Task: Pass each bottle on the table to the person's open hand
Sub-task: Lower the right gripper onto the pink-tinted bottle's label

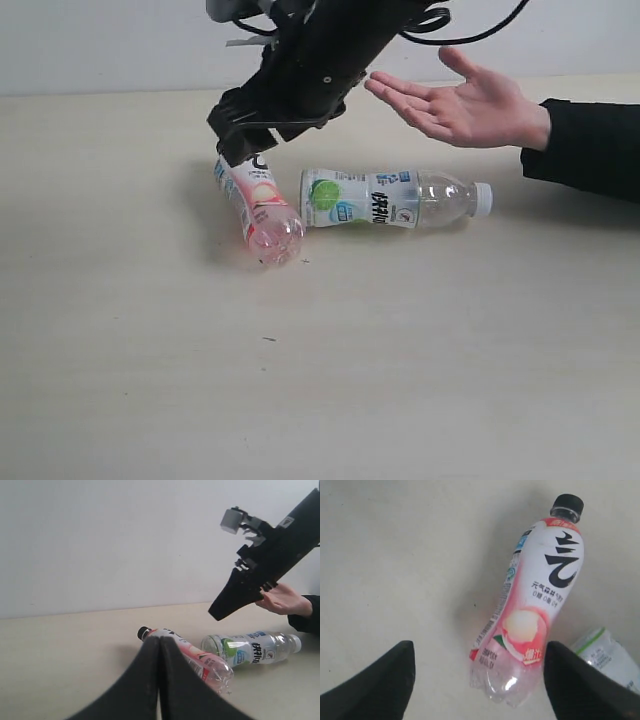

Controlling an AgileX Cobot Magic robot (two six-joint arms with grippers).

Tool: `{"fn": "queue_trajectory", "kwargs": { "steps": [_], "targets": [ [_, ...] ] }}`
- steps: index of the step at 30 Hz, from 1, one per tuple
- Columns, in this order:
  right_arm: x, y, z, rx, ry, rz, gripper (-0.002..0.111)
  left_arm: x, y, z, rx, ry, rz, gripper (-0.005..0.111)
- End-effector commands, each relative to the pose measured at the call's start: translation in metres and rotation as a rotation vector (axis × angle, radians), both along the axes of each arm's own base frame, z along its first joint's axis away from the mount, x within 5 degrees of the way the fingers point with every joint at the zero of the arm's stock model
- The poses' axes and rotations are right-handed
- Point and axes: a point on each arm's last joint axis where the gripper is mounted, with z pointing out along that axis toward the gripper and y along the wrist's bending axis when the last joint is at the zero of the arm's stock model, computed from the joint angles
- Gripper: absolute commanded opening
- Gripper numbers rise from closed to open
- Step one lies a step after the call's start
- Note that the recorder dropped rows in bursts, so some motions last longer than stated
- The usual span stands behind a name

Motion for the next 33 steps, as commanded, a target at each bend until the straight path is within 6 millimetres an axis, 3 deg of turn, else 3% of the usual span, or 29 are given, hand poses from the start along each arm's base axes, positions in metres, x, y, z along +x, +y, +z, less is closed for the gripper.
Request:
{"fn": "queue_trajectory", "kwargs": {
  "steps": [1,8,19,33],
  "targets": [
    [0.012,0.017,-0.011,0.005,-0.003,-0.013,0.07,-0.001,0.0,0.001,-0.003,-0.013,-0.002,0.0],
    [0.029,0.032,-0.031,-0.006,0.019,-0.045,0.073,-0.001,0.0,0.001,-0.003,-0.013,-0.002,0.0],
    [0.043,0.033,-0.064,-0.085,-0.007,-0.079,0.075,-0.001,0.0,0.001,-0.003,-0.013,-0.002,0.0],
    [0.042,0.043,-0.07,-0.074,-0.042,-0.081,0.076,-0.001,0.0,0.001,-0.003,-0.013,-0.002,0.0]
  ]
}}
